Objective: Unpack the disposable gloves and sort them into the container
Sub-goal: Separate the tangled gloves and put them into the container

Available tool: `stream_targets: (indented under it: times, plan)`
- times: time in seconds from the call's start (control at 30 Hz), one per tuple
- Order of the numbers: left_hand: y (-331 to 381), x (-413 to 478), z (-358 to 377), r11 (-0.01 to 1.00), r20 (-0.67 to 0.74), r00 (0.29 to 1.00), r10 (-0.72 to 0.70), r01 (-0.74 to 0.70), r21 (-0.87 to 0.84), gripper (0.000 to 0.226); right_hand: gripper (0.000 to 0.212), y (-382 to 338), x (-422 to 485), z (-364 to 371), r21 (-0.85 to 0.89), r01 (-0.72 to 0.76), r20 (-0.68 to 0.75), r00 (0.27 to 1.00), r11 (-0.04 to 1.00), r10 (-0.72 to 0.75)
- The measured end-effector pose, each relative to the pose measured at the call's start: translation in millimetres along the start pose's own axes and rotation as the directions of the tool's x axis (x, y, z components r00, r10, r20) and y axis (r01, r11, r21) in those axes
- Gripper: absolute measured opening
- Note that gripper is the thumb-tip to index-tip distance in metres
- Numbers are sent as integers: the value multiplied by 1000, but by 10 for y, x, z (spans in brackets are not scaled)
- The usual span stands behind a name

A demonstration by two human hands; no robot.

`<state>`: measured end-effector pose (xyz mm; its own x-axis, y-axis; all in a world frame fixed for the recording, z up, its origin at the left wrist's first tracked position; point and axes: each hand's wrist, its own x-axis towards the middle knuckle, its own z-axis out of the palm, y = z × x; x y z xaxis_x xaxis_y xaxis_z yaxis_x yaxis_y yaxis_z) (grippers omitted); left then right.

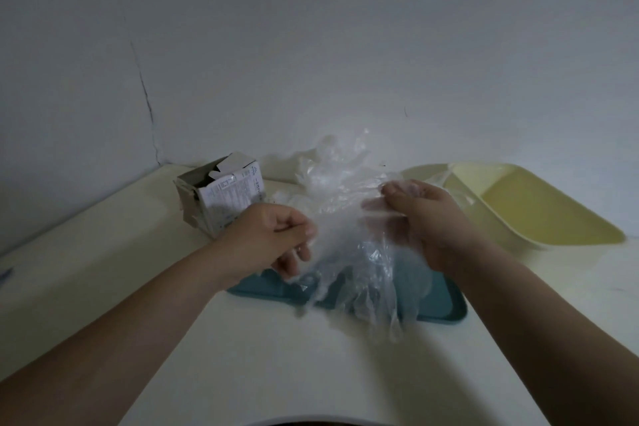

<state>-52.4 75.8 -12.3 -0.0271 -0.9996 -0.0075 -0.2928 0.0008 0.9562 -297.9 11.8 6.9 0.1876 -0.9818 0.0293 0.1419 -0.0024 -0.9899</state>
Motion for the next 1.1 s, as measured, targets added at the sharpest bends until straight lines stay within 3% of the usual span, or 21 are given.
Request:
stream_targets:
  times: [0.2, 0.27, 0.37, 0.53, 0.57, 0.63, 0.7, 0.83, 1.0, 1.1]
  plan:
    - [-133, -113, -250, 943, 164, 962, -220, 166, 287, 21, 18, -130, 61, -143, -31, 40, 33, 999, 999, -39]
    - [-34, -74, -250, 947, 69, 987, -143, 117, 299, 23, 19, -178, 81, -204, -62, 50, 82, 996, 997, -45]
    - [203, 56, -180, 990, -119, 990, 77, -62, 126, 33, 23, -241, 93, -257, -90, 62, 172, 984, 994, -45]
    - [423, 411, 236, 991, -24, 993, 119, -118, 59, 74, 21, -315, 195, -289, -119, 105, 192, 978, 987, -81]
    - [452, 486, 332, 992, -35, 992, 121, -119, 38, 69, 18, -331, 227, -289, -120, 105, 198, 977, 987, -80]
    - [523, 636, 502, 989, -61, 991, 117, -122, -79, 36, 17, -400, 307, -327, -126, 74, 224, 974, 989, -44]
    - [599, 745, 570, 982, -95, 989, 116, -128, -136, 11, 24, -544, 366, -427, -190, -6, 267, 962, 982, 57]
    - [725, 885, 626, 979, -123, 987, 104, -123, -160, 11, 29, -817, 402, -733, -284, -157, 306, 920, 946, 244]
    - [827, 964, 755, 971, -178, 972, 153, -182, -157, 13, 22, -996, 412, -1051, -354, -113, 238, 949, 928, 206]
    - [889, 945, 813, 963, -198, 969, 147, -186, -196, 14, 19, -1049, 381, -1428, -345, -104, 115, 982, 933, 153]
